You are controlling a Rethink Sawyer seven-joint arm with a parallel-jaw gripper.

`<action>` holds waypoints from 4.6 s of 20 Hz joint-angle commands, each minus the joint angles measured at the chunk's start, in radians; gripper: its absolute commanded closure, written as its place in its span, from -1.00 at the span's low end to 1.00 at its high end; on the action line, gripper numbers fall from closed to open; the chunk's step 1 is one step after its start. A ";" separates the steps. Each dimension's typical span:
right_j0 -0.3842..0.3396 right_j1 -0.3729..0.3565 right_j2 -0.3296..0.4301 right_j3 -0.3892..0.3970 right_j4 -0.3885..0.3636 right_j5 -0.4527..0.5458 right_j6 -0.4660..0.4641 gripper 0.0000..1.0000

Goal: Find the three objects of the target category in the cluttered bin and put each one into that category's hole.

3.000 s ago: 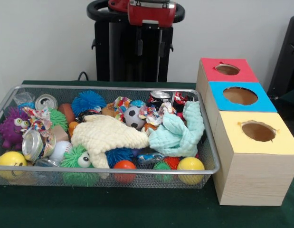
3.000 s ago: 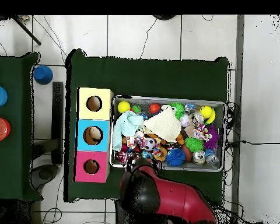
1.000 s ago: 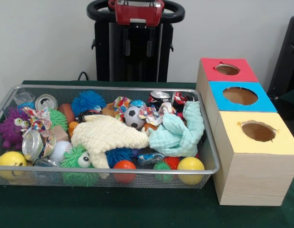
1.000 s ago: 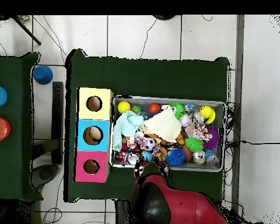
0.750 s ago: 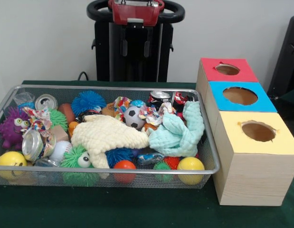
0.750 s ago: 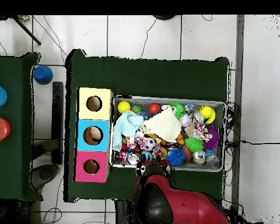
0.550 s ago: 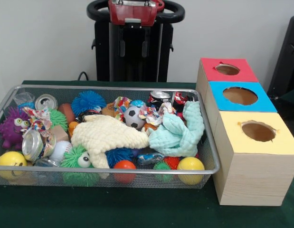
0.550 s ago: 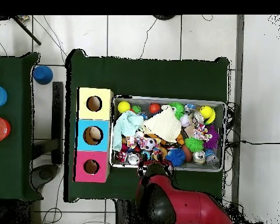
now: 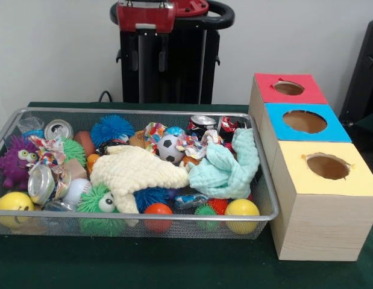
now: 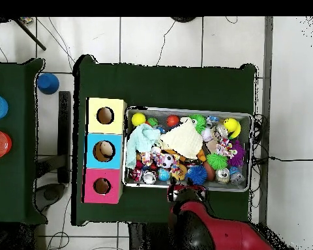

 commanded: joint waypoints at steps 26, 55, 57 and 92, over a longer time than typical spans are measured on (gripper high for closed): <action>-0.318 0.153 0.242 -0.083 -0.240 0.100 -0.050 -1.00; -0.537 0.295 0.407 -0.190 -0.359 0.230 -0.152 -1.00; -0.549 0.303 0.417 -0.194 -0.366 0.238 -0.156 -1.00; -0.539 0.494 0.368 -0.327 -0.552 0.203 -0.076 -1.00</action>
